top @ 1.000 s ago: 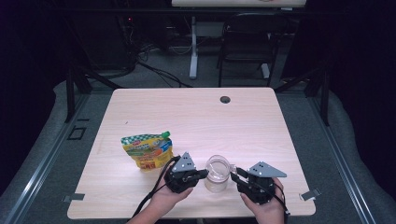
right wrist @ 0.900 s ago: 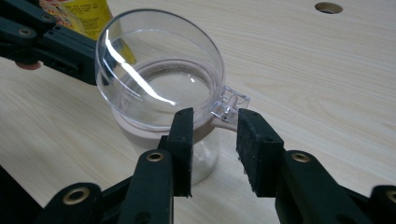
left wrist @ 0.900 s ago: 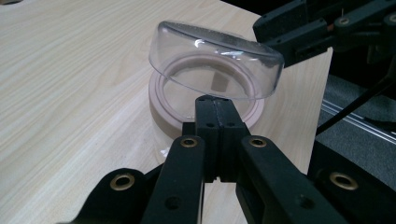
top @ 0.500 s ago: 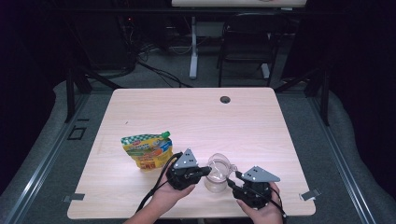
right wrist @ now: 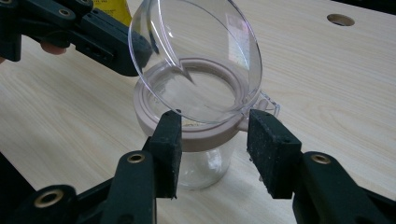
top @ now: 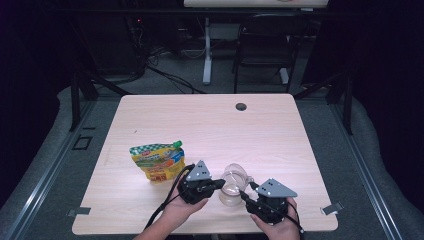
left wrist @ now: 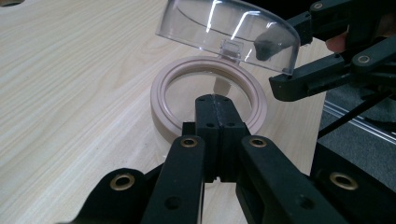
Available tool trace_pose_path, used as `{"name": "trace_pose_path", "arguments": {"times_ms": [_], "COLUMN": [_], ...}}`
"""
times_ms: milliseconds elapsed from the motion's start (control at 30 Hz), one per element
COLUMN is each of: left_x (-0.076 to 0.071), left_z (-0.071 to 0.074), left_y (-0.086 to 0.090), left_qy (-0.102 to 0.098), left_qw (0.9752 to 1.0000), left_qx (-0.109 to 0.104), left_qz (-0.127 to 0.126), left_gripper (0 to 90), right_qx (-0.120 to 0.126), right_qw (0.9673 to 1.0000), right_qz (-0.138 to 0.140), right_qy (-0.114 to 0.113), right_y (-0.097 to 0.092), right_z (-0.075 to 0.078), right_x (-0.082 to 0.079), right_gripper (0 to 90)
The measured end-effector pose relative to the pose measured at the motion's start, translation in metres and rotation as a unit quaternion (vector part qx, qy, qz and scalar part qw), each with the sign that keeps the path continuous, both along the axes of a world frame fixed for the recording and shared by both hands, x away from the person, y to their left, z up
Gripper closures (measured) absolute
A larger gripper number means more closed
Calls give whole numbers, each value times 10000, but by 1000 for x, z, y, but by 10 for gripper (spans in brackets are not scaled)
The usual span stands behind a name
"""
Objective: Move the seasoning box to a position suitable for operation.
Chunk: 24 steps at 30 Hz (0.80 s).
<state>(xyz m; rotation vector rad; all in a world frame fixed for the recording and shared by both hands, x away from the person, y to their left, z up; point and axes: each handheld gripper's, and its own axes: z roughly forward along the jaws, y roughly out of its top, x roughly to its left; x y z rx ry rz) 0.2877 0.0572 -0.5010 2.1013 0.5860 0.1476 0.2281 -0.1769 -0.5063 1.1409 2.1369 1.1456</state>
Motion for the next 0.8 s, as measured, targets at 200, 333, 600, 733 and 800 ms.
{"name": "trace_pose_path", "arguments": {"times_ms": [200, 333, 600, 733, 800], "left_x": [0, 0, 1, 1, 1], "left_z": [-4, -5, -6, -6, -6], "left_y": [-1, 0, 0, 0, 0], "left_qy": [39, 50, 30, 33, 33], "left_qw": [10000, 10000, 10000, 10000, 10000], "left_qx": [8, 15, -21, -9, -13], "left_qz": [-11, 2, -19, -14, -13], "left_gripper": [900, 900, 900, 900, 900], "right_qx": [-26, 33, 107, 131, 165], "right_qw": [10000, 9999, 9996, 9996, 9994], "right_qz": [29, 11, -23, -40, -35], "right_qy": [-59, -117, -244, -252, -289], "right_y": [-1, -2, -5, -6, -7], "right_z": [0, 1, 3, 3, 3], "right_x": [0, 0, -2, -2, -3], "right_gripper": [553, 554, 579, 589, 609]}}
